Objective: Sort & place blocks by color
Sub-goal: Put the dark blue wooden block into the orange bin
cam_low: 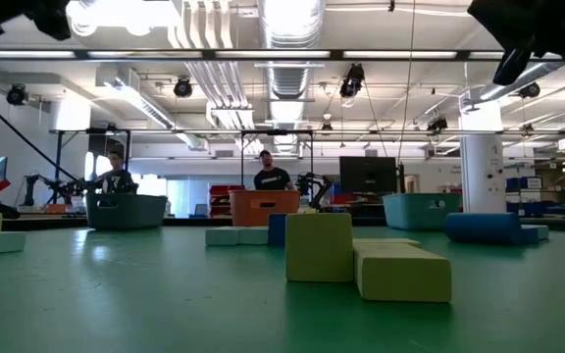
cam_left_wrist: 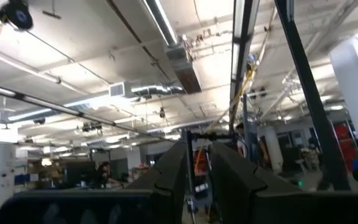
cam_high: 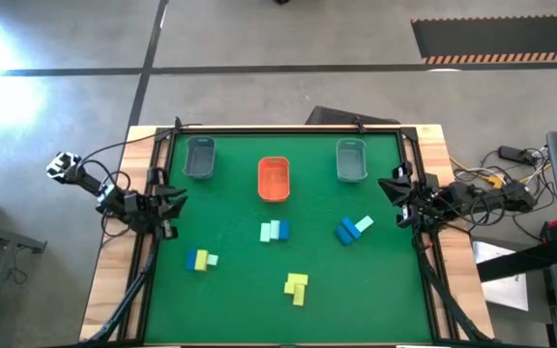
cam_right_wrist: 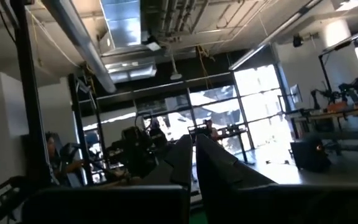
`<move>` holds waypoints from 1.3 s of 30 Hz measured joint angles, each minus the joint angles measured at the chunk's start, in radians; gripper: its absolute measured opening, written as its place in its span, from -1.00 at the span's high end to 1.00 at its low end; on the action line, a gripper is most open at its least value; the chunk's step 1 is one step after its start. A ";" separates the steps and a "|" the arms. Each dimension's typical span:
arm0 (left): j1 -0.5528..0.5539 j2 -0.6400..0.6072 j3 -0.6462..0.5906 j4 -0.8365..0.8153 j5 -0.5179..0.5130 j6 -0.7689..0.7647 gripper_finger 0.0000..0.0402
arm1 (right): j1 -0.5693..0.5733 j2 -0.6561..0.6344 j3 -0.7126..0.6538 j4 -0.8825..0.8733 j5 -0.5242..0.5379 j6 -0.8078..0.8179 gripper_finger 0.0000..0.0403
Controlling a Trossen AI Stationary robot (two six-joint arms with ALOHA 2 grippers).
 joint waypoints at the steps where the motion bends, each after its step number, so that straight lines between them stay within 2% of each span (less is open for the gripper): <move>1: 0.001 0.013 0.013 0.011 0.003 0.001 0.71 | 0.000 0.031 0.000 0.030 0.000 -0.016 0.95; 5: 0.011 0.063 0.054 0.051 0.003 0.006 0.71 | 0.000 0.148 0.026 0.095 0.002 -0.058 0.95; 13: 0.045 0.119 0.095 0.057 0.002 0.012 0.71 | 0.000 0.352 0.155 0.093 0.019 -0.052 0.95; 19: 0.050 0.128 0.088 0.076 -0.008 0.055 0.71 | 0.000 0.470 0.282 -0.040 0.019 0.018 0.95; 25: 0.050 0.128 0.087 0.077 -0.008 0.051 0.71 | 0.000 0.576 0.461 -0.435 0.018 0.202 0.95; 31: 0.050 0.126 0.072 0.075 -0.008 0.051 0.71 | 0.003 0.714 0.656 -0.903 0.018 0.503 0.95; 39: 0.050 0.120 0.060 0.076 -0.010 0.057 0.71 | 0.015 0.946 0.900 -1.322 -0.030 0.816 0.95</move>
